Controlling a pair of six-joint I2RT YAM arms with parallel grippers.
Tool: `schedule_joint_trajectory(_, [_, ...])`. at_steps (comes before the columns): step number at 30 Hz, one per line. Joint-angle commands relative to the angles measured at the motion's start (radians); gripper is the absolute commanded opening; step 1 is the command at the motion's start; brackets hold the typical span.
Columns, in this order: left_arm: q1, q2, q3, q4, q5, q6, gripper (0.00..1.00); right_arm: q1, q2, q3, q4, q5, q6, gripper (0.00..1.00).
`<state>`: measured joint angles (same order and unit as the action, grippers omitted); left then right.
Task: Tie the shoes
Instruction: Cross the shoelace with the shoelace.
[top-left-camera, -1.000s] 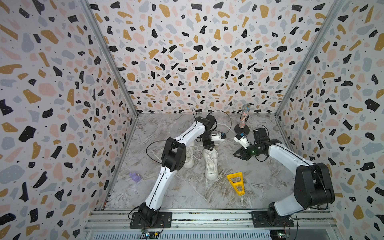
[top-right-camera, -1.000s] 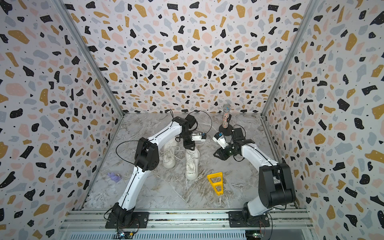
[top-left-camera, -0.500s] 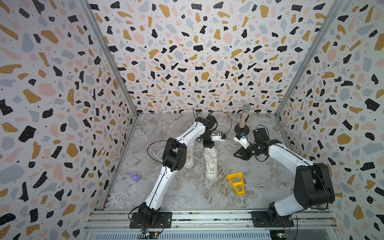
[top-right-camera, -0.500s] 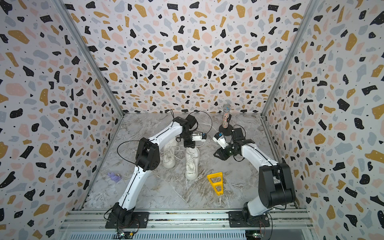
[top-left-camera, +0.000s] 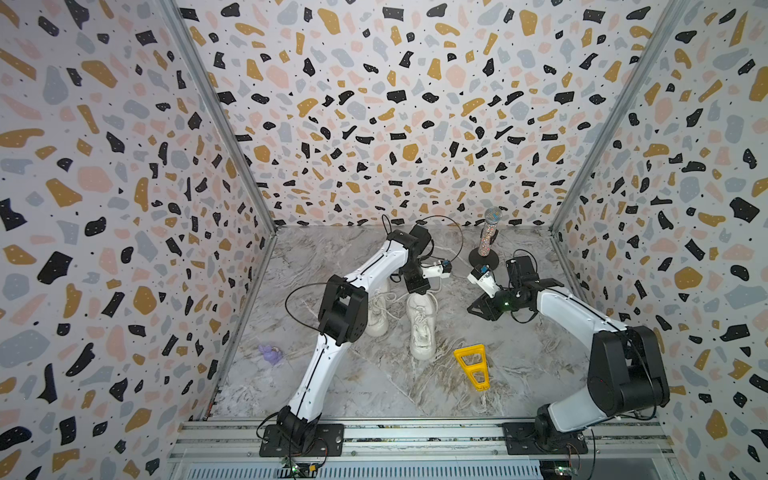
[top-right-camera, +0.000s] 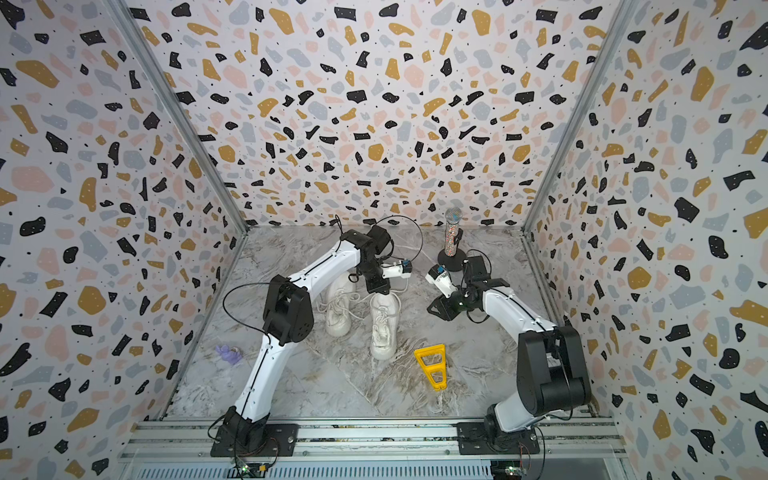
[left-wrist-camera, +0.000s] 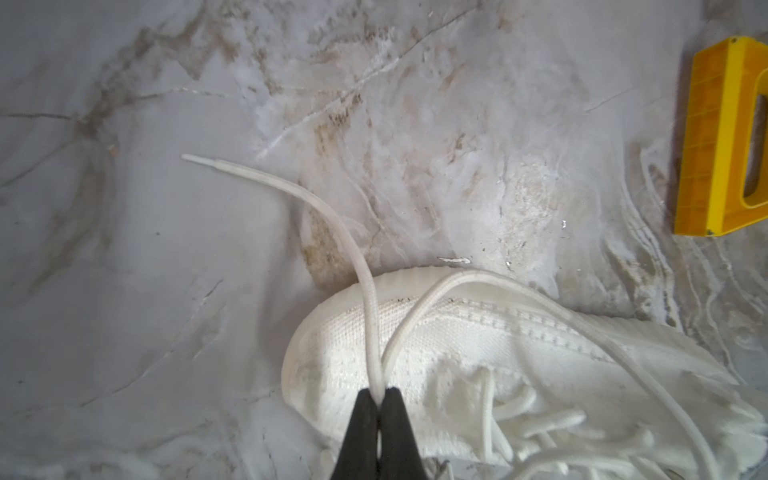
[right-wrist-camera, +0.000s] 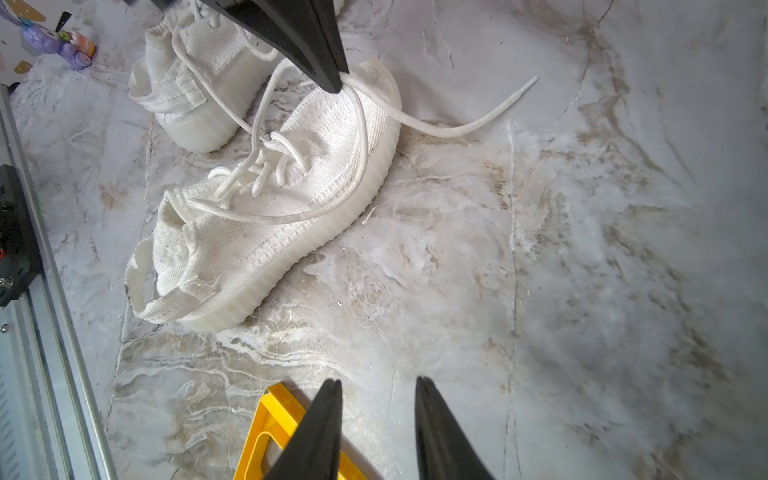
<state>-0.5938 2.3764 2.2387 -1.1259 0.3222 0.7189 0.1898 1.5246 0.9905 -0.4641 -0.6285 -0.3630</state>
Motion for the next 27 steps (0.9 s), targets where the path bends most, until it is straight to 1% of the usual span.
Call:
schedule_joint_trajectory(1, [0.004, -0.075, -0.03, -0.026, 0.031, -0.063, 0.0, -0.004, -0.036, 0.046, -0.039, -0.046, 0.006, 0.34])
schedule_joint_trajectory(4, [0.009, -0.113, -0.044, -0.065, 0.029, -0.117, 0.0, 0.0, -0.049, 0.07, -0.047, -0.102, 0.024, 0.33])
schedule_joint_trajectory(6, [0.02, -0.142, -0.055, -0.099, 0.048, -0.163, 0.0, 0.009, -0.056, 0.092, -0.042, -0.133, 0.045, 0.31])
schedule_joint_trajectory(8, [0.041, -0.175, -0.069, -0.137, 0.106, -0.205, 0.0, 0.036, -0.057, 0.114, -0.026, -0.17, 0.067, 0.28])
schedule_joint_trajectory(10, [0.07, -0.197, -0.073, -0.168, 0.166, -0.257, 0.0, 0.071, -0.052, 0.118, 0.03, -0.205, 0.109, 0.27])
schedule_joint_trajectory(13, [0.102, -0.197, -0.054, -0.256, 0.255, -0.319, 0.0, 0.146, -0.029, 0.12, 0.115, -0.235, 0.16, 0.26])
schedule_joint_trajectory(15, [0.115, -0.203, -0.063, -0.298, 0.299, -0.346, 0.0, 0.201, -0.012, 0.113, 0.168, -0.227, 0.187, 0.25])
schedule_joint_trajectory(18, [0.132, -0.229, -0.098, -0.308, 0.352, -0.375, 0.0, 0.266, 0.017, 0.103, 0.23, -0.199, 0.215, 0.23])
schedule_joint_trajectory(22, [0.151, -0.241, -0.113, -0.308, 0.392, -0.388, 0.0, 0.334, 0.062, 0.107, 0.251, -0.146, 0.202, 0.18])
schedule_joint_trajectory(24, [0.156, -0.238, -0.114, -0.307, 0.425, -0.4, 0.0, 0.359, 0.081, 0.11, 0.253, -0.085, 0.192, 0.16])
schedule_joint_trajectory(26, [0.158, -0.236, -0.111, -0.306, 0.438, -0.401, 0.0, 0.371, 0.103, 0.109, 0.265, -0.046, 0.192, 0.14])
schedule_joint_trajectory(27, [0.157, -0.236, -0.113, -0.305, 0.445, -0.404, 0.0, 0.376, 0.113, 0.11, 0.276, -0.007, 0.198, 0.13])
